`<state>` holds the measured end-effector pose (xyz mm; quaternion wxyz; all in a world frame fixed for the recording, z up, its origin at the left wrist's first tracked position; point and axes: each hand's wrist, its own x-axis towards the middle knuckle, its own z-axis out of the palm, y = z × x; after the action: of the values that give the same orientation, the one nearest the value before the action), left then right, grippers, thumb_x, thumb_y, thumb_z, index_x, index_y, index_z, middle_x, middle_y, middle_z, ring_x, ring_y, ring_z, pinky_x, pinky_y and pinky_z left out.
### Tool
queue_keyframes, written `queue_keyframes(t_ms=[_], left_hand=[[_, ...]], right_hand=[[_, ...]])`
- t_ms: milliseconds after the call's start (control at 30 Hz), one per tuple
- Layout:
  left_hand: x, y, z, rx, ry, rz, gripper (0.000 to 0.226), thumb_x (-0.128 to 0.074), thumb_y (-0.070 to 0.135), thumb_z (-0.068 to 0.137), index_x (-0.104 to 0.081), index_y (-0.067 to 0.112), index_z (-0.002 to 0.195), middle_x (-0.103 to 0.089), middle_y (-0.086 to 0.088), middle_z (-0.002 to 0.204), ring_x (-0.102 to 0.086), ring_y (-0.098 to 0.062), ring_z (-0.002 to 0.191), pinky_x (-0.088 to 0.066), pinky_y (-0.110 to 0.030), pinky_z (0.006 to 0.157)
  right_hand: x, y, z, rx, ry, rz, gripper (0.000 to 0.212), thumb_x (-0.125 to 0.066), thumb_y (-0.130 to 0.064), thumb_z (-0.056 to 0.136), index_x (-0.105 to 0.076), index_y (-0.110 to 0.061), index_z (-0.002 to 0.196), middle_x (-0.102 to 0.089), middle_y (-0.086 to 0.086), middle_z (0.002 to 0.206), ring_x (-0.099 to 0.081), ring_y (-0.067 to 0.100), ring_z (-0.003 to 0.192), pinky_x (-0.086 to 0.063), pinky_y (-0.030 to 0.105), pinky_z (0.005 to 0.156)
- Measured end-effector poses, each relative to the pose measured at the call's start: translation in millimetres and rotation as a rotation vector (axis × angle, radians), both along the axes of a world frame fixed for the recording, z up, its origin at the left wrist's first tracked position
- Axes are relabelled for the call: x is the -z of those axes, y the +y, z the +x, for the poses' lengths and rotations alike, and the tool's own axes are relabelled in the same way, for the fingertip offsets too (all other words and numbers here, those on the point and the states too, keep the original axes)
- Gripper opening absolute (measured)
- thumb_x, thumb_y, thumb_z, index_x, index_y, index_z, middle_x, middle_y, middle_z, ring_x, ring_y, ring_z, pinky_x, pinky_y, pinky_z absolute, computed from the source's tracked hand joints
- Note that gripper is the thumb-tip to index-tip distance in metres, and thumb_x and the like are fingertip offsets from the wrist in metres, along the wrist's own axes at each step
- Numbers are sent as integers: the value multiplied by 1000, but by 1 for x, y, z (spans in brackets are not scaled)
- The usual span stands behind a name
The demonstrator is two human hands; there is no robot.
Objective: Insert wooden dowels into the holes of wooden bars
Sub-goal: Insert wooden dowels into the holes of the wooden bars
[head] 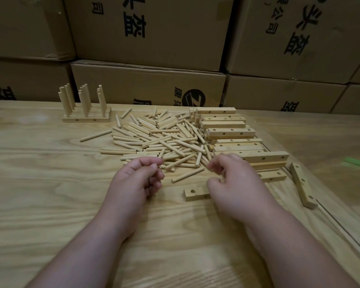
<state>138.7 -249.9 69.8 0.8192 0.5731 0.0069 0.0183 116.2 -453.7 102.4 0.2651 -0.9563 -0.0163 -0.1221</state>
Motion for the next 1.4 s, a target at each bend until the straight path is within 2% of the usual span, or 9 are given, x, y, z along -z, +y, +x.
queue_keyframes(t_ms=[300,400,633,767,933,1100,1167,1267,1400], left_hand=[[2,1,0,1,-2,-28,26,-56,2,95,-76,17,88,-66,-5,73,-57,-14,62,-47,-22,58],[1,1,0,-18,-21,-37,21,-62,4,90,-74,20,96,-70,-3,88,-64,-12,72,-51,-23,60],[4,3,4,-55,36,-152,36,-64,8,94,-59,17,128,-70,-10,118,-71,-22,103,-57,-29,78],[6,1,2,55,-16,-6,25,-62,19,95,-69,7,115,-75,-14,109,-71,-24,102,-56,-38,92],[-1,1,-1,118,-3,-146,50,-55,35,85,-65,-1,118,-71,-21,119,-62,-53,99,-51,-48,78],[-6,-2,-7,238,14,-296,48,-51,39,89,-60,8,123,-72,-15,113,-62,-19,65,-49,-32,60],[-5,-6,-10,326,51,-274,55,-49,41,90,-57,7,132,-72,-14,108,-64,-20,64,-46,-34,62],[-6,-6,-11,394,91,-231,59,-47,44,90,-55,6,133,-73,-14,104,-62,-22,60,-46,-34,62],[-8,-6,-9,356,132,-238,48,-47,45,90,-59,10,120,-75,-12,102,-55,-20,57,-45,-31,56]], right_hand=[[7,-9,3,-217,130,-258,16,-62,-36,87,-55,-45,98,-54,-30,101,-35,-4,107,-19,30,95],[17,2,7,-273,10,-66,13,-70,-39,87,-61,-42,95,-55,-33,96,-36,-18,106,-28,25,92],[28,36,23,-280,-240,402,34,-79,-23,83,-59,-42,104,-64,-22,97,-62,3,91,-46,12,76],[30,41,22,-358,-215,488,47,-76,-28,84,-53,-45,122,-64,-18,100,-62,9,89,-49,17,73],[30,43,17,-528,-111,608,51,-47,-54,94,-49,-35,141,-56,-15,121,-56,5,111,-45,12,89],[31,44,17,-577,7,552,62,-22,-78,90,-42,-51,143,-44,-9,134,-42,0,131,-34,21,110],[32,45,16,-618,51,615,67,-22,-84,85,-40,-55,143,-50,-12,125,-54,7,118,-46,31,102],[32,47,15,-635,55,757,68,-27,-74,93,-43,-36,148,-60,-5,103,-62,28,85,-55,23,76],[35,45,13,-605,-4,799,58,-30,-63,98,-43,-34,147,-66,-9,94,-67,11,83,-52,16,75]])
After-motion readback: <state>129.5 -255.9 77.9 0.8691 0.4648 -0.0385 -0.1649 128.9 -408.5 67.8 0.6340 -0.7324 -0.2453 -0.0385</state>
